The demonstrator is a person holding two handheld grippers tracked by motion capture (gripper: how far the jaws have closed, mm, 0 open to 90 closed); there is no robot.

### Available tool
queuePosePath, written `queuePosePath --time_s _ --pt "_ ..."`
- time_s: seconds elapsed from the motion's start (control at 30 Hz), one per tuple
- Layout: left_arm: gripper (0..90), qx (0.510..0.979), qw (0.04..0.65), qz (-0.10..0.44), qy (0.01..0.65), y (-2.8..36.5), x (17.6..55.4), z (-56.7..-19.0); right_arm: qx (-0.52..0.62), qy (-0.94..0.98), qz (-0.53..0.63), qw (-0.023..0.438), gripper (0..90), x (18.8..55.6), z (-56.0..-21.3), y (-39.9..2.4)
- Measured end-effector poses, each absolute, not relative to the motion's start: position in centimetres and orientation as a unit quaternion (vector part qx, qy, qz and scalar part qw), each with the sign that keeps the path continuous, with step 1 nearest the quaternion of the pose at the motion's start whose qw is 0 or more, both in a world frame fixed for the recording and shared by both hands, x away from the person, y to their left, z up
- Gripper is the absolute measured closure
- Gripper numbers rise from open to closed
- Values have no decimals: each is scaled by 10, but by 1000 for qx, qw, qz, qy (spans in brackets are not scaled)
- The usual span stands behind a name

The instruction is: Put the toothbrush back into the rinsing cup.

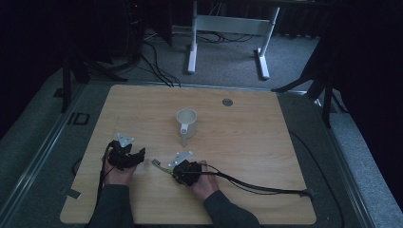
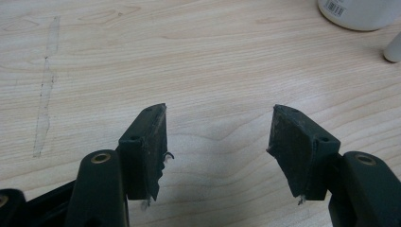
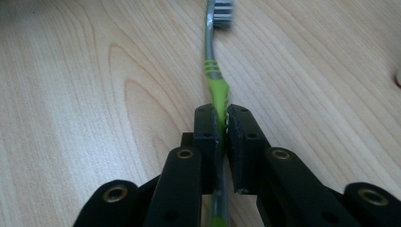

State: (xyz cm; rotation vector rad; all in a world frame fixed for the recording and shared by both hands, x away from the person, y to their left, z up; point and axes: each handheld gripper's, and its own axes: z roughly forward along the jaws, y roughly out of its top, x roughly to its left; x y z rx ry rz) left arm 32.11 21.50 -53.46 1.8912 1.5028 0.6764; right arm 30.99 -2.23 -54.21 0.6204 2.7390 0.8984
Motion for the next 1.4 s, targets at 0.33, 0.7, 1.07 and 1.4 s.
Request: queuePosePath --time_s 0.33,0.7,1.07,1.4 --pt "389 717 312 254 570 215 321 -535 213 920 311 103 825 313 -535 -25" --pt "389 720 317 251 565 214 321 -534 217 918 311 114 825 318 -527 -28" --pt "393 721 322 244 562 214 321 -533 219 916 312 123 825 323 -522 -32" --pt "396 713 371 203 559 218 318 -528 223 911 324 126 825 328 -515 -34"
